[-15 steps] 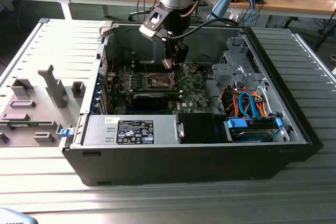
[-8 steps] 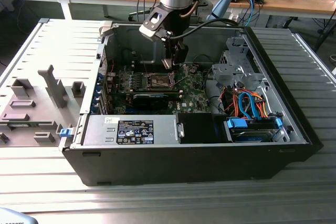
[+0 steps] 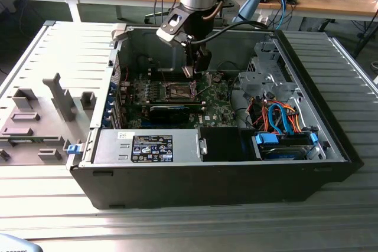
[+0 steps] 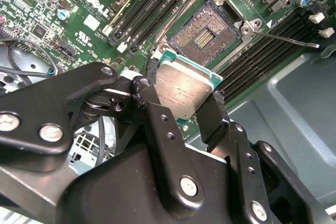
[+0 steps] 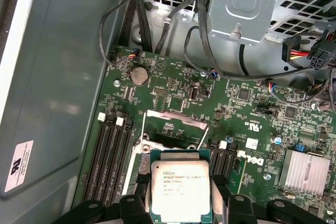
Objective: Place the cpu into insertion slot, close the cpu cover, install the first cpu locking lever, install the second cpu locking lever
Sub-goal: 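Place the cpu into insertion slot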
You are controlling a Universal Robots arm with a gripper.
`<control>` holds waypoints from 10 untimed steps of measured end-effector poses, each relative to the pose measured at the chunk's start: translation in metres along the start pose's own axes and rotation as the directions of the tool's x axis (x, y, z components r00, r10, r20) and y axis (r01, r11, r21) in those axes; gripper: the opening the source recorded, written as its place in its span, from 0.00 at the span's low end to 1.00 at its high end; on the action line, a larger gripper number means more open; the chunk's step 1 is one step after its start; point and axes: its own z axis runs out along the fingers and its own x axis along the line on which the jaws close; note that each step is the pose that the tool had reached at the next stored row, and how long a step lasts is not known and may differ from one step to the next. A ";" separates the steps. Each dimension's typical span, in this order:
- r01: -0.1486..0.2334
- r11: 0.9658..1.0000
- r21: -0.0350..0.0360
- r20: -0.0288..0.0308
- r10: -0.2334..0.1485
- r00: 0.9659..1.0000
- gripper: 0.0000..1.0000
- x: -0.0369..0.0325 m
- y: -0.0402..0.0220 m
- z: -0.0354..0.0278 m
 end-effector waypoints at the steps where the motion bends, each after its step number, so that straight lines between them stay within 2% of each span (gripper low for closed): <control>1: -0.001 1.000 0.000 0.000 0.001 1.000 0.55 0.0000 0.0000 0.0000; 10: -0.016 1.000 0.000 0.001 0.016 1.000 0.55 0.0000 0.0000 0.0002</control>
